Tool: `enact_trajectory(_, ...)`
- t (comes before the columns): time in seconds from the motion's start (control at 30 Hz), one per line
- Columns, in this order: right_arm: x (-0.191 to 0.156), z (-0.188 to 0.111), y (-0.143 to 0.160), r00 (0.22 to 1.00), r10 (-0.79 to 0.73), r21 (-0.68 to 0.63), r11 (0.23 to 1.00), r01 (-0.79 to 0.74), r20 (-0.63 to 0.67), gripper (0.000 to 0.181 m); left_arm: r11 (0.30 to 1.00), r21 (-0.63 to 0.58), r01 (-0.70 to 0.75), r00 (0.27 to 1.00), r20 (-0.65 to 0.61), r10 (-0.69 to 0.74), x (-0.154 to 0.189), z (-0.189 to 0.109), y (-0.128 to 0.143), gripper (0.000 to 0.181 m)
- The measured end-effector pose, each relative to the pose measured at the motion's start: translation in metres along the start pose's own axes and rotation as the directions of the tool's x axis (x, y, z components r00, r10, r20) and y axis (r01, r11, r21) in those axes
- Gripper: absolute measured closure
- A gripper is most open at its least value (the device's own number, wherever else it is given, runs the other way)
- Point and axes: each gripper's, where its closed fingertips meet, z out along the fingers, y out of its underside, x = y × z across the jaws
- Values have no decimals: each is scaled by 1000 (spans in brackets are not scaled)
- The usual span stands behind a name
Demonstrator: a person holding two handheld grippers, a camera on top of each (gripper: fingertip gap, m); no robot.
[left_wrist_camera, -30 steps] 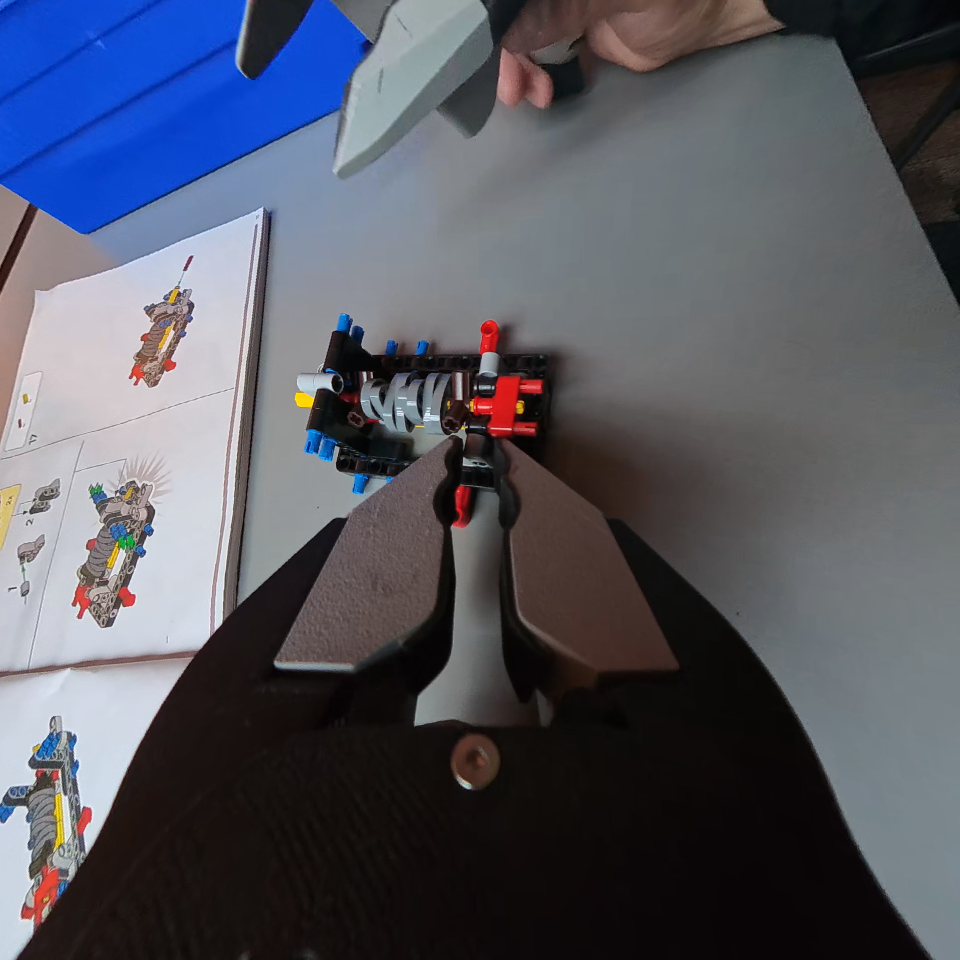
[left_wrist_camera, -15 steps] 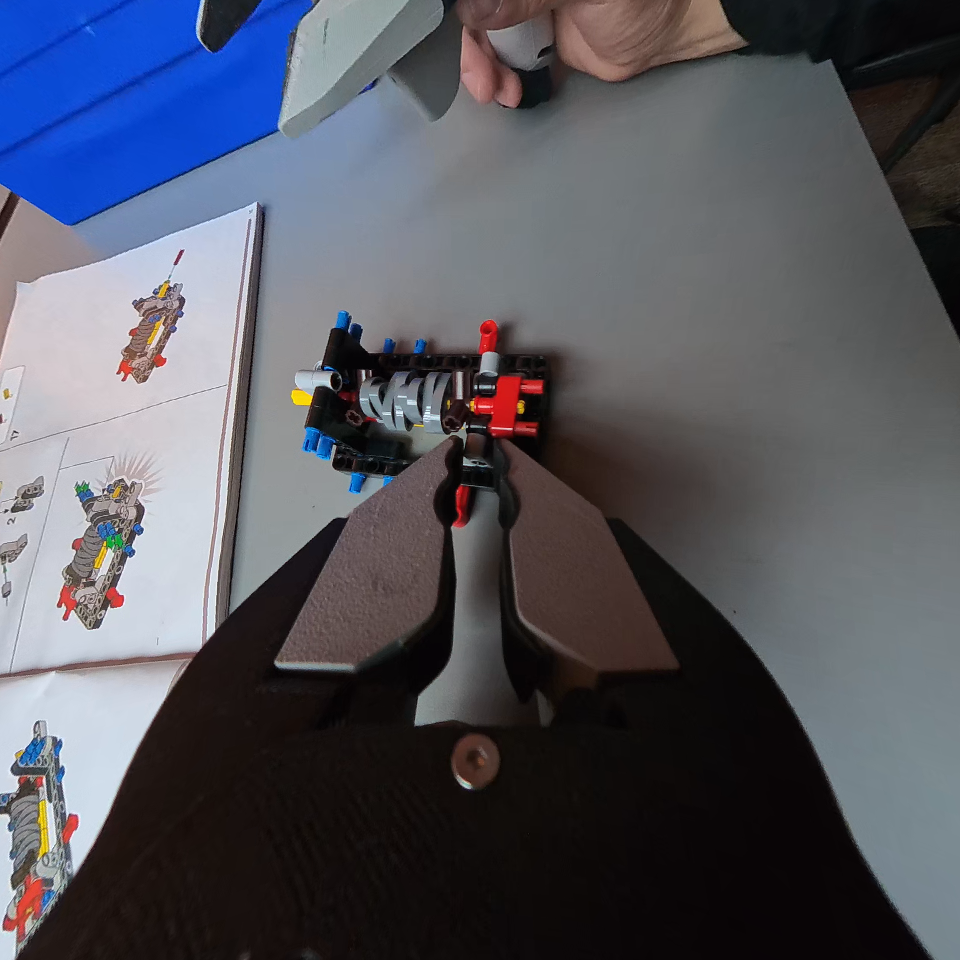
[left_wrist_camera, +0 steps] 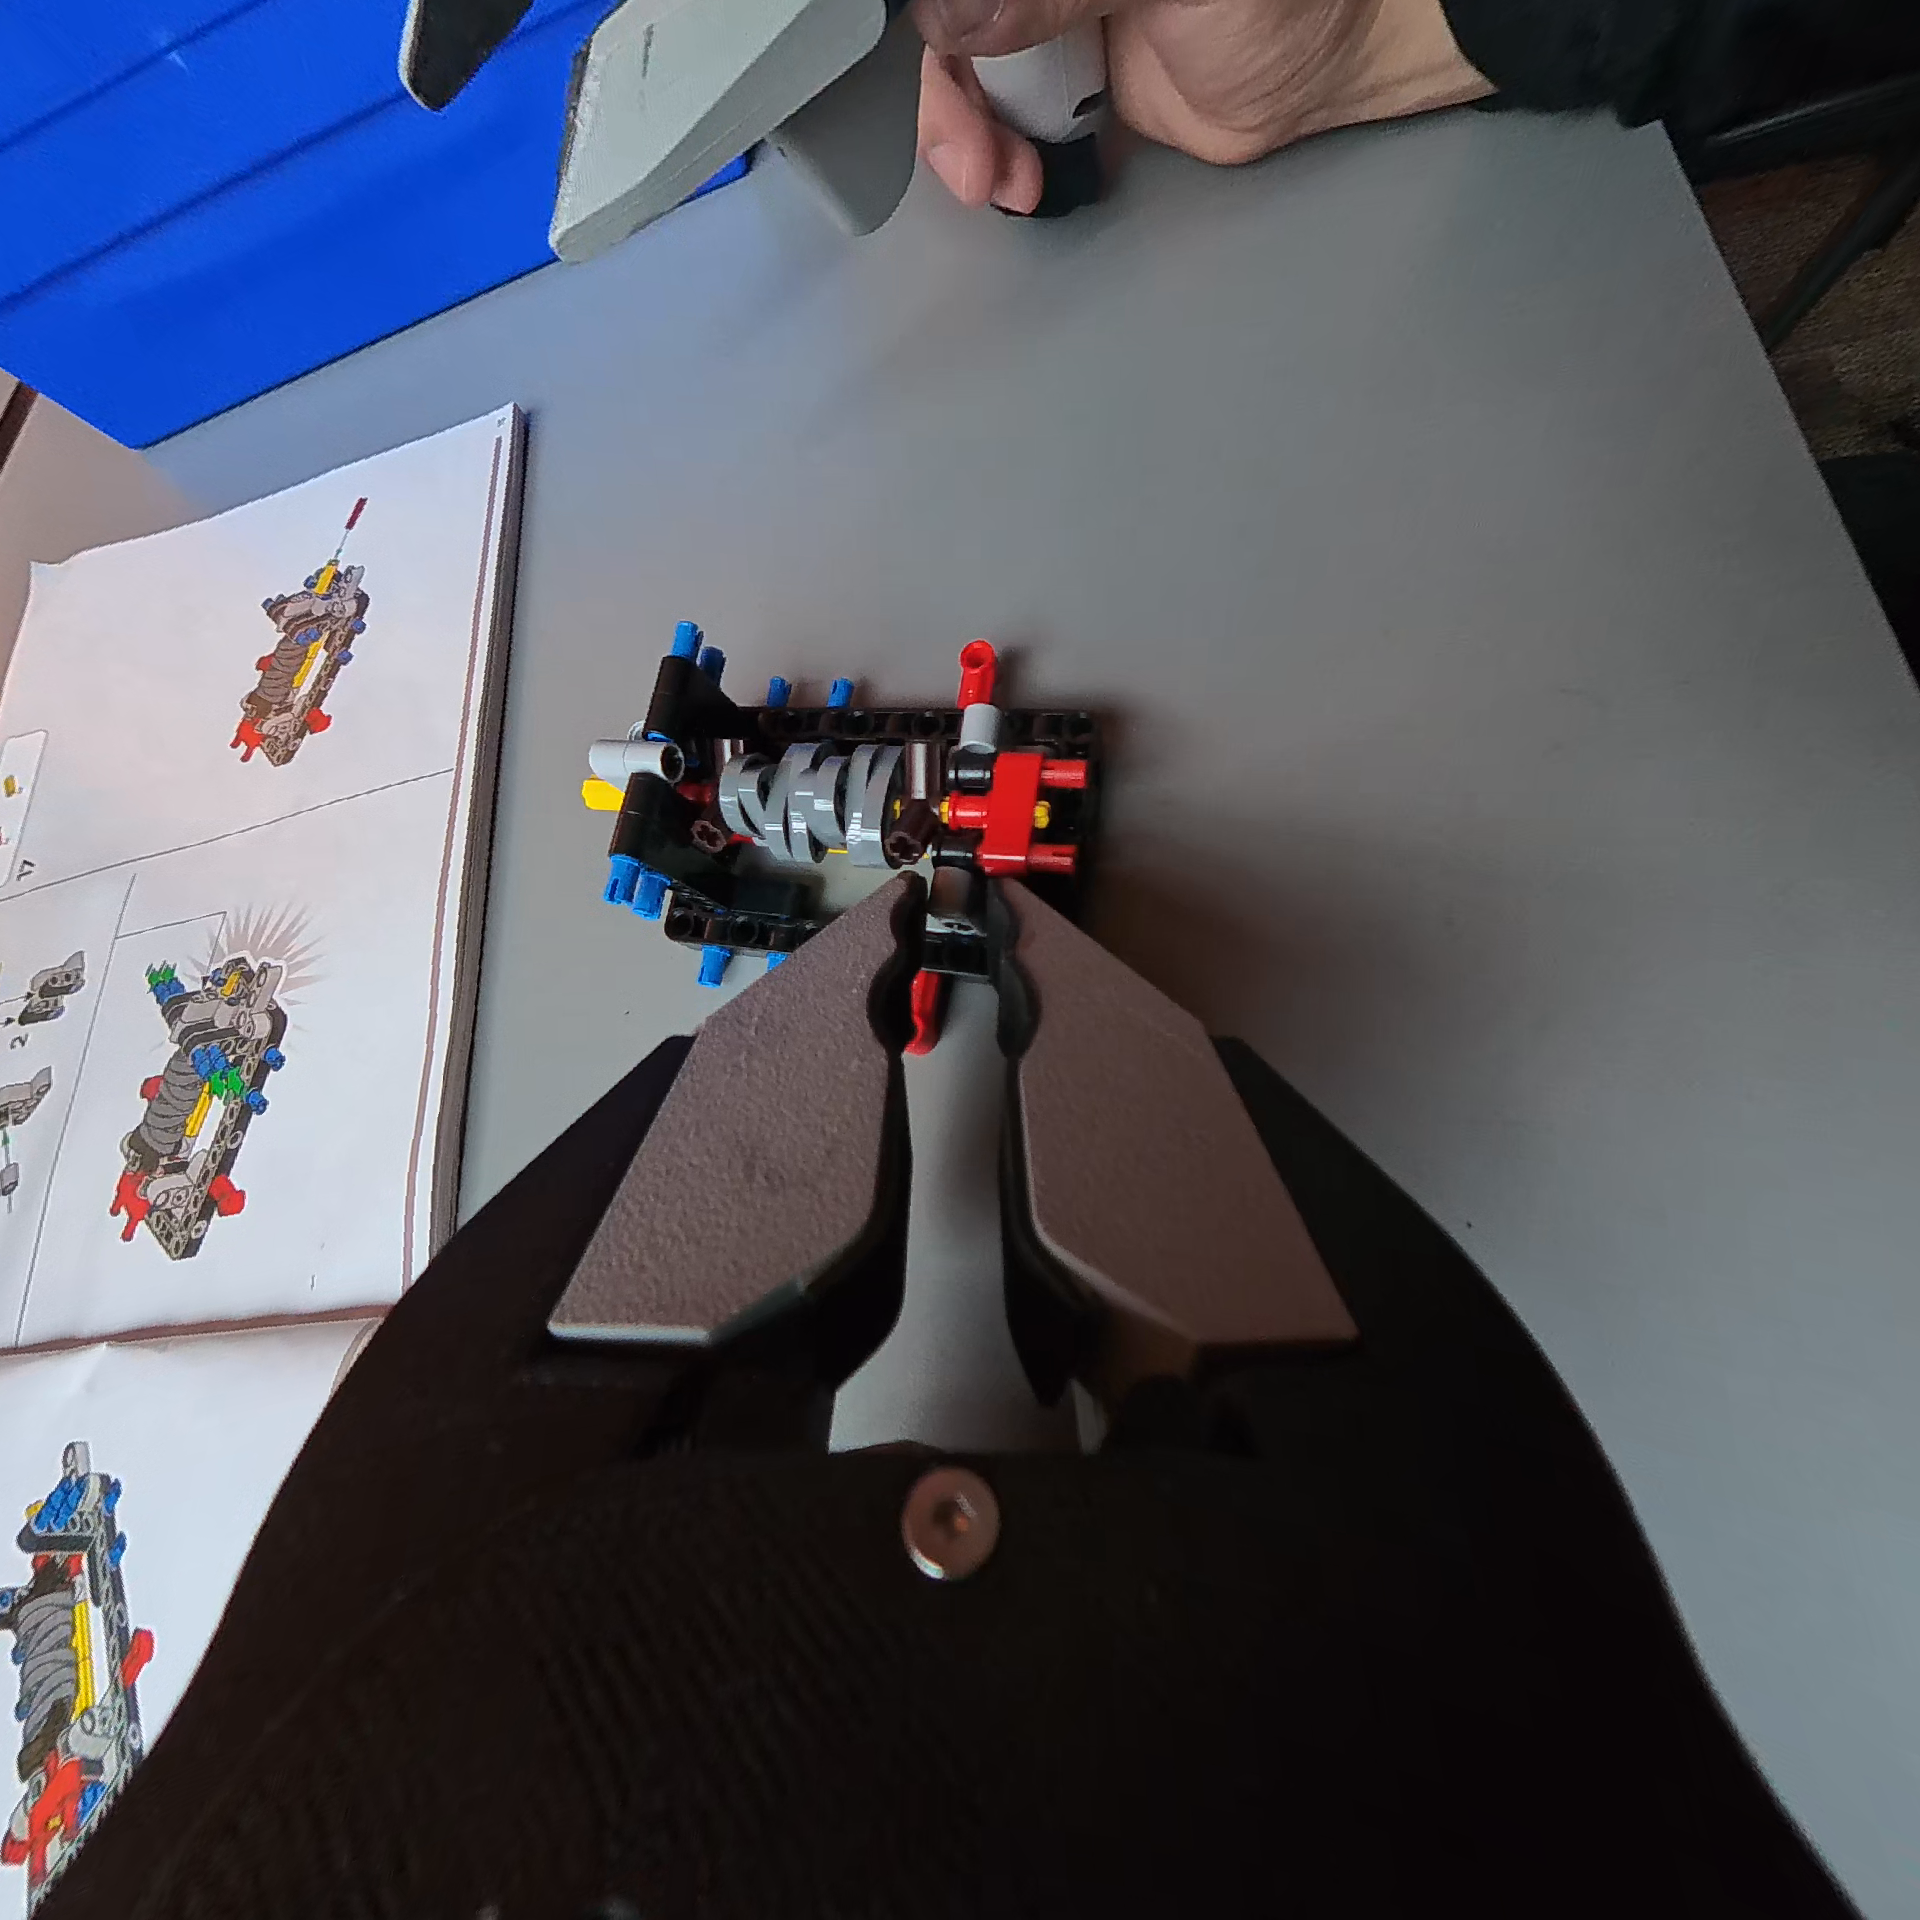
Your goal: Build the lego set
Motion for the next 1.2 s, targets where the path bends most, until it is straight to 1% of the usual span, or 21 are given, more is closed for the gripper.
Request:
enact_trajectory(0.23,-3,4,2,999,-36,-19,999,37,8,146,1000,-1,3,1000,-2,-3,0,0,0,173)
enact_trajectory(0.37,-2,6,3,999,-19,-24,1000,20,27,143,999,18,-28,1000,6,27,2,-2,-2,174)
enact_trajectory(0.53,-13,3,-5,991,52,22,998,-55,124,144,996,17,-88,996,24,88,3,-3,-1,174)
enact_trajectory(0.63,-21,-2,-13,978,87,67,993,-102,189,144,988,13,-154,985,84,153,-2,-4,-1,174)
enact_trajectory(0.7,-30,-5,-21,963,116,106,984,-145,243,138,953,-14,-301,942,149,300,-5,-6,-1,174)
enact_trajectory(0.77,-43,-9,-28,943,124,131,976,-171,309,141,886,-87,-455,855,235,462,-10,-7,0,174)
enact_trajectory(0.8,-47,-10,-29,936,120,126,977,-169,330,143,854,-135,-502,811,270,519,-12,-8,1,175)
enact_trajectory(0.93,-62,-13,-30,916,106,111,981,-160,387,145,776,-212,-594,693,354,628,-11,-12,-5,176)
enact_trajectory(1.0,-69,-17,-33,904,109,123,977,-174,412,145,723,-270,-636,590,433,681,-16,-19,-12,176)
enact_trajectory(1.03,-72,-19,-34,901,109,130,975,-178,419,145,703,-289,-650,550,460,697,-16,-22,-14,177)
enact_trajectory(1.07,-75,-21,-36,900,107,135,974,-179,422,144,697,-296,-653,539,465,703,-15,-23,-14,177)
enact_trajectory(1.1,-78,-23,-37,900,102,140,974,-177,424,144,707,-292,-644,555,458,695,-12,-23,-12,177)
enact_trajectory(1.17,-85,-26,-38,898,89,145,975,-166,430,143,747,-263,-610,615,436,657,-4,-22,-9,177)
enact_trajectory(1.2,-89,-28,-38,895,85,144,976,-163,437,143,781,-236,-579,659,428,618,0,-22,-9,177)
